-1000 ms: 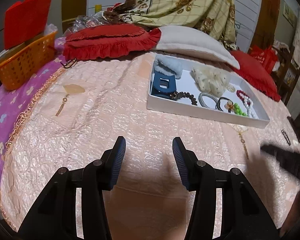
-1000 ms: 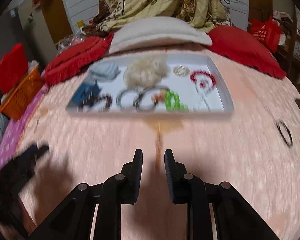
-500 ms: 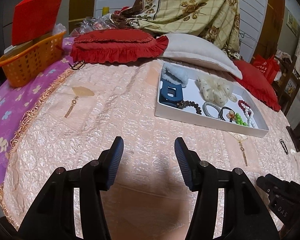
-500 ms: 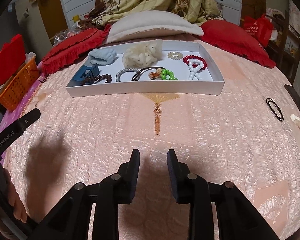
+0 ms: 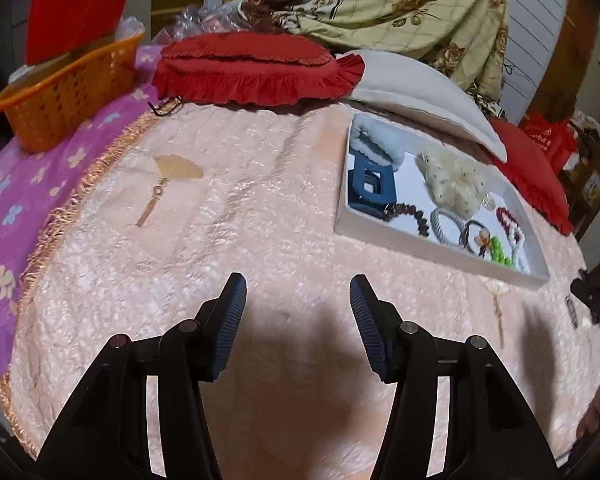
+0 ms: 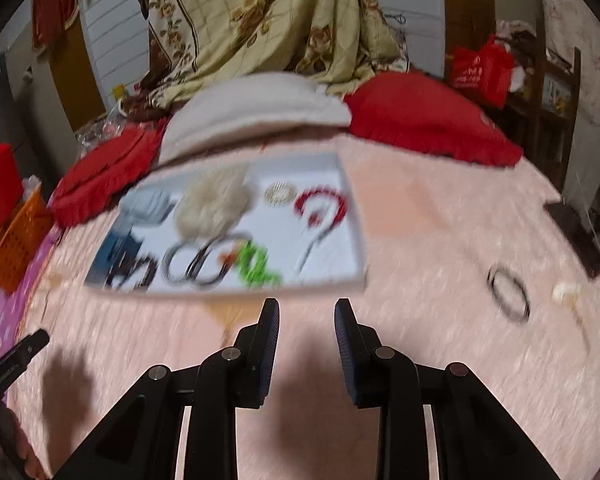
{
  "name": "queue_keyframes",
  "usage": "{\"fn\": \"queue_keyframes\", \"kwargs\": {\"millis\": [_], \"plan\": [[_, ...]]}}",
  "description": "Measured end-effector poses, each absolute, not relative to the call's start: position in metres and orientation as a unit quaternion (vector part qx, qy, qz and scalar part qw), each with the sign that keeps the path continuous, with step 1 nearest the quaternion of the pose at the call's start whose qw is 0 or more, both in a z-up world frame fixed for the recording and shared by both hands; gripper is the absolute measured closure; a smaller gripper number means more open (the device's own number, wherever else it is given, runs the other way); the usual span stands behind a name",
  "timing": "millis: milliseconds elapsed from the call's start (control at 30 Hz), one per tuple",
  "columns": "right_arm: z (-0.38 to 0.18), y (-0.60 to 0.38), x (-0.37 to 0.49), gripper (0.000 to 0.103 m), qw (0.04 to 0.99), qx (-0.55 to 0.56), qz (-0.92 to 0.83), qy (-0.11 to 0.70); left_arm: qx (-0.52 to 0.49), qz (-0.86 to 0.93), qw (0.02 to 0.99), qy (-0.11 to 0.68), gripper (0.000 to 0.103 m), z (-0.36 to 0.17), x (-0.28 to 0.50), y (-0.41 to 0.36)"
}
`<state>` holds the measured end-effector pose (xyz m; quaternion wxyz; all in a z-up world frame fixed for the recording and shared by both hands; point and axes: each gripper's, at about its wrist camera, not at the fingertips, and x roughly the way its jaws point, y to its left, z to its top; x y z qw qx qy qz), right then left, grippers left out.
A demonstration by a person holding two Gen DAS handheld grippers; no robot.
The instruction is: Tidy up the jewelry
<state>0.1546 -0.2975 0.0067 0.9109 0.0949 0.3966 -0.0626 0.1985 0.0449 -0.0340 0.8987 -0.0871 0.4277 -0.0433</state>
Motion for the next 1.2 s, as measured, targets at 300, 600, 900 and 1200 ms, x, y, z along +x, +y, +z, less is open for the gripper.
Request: {"fn": "queue_keyframes", "kwargs": {"millis": [300,600,900,1200], "plan": [[-0.009,-0.312,0.230,0.076,0.895,0.120,-0.009,0.429,-0.023,-0.082,0.899,0.430,0.049,-0.009,0.264,-0.015],[-0.011,-0.285,0.287,0.076,0.895,0.148,0.036,0.419,0.026,-0.045,0.897,0.439,0.049,-0.017,0.359,-0.043],[-0.038,-0.273,0.358,0.076,0.866,0.175,0.027,0.469,0.082,-0.018,0.864,0.497,0.049,-0.065,0.407,-0.074],[-0.039,-0.271,0.335,0.076,0.867,0.158,0.046,0.471,0.049,-0.045,0.865,0.498,0.049,-0.056,0.383,-0.057]]}}
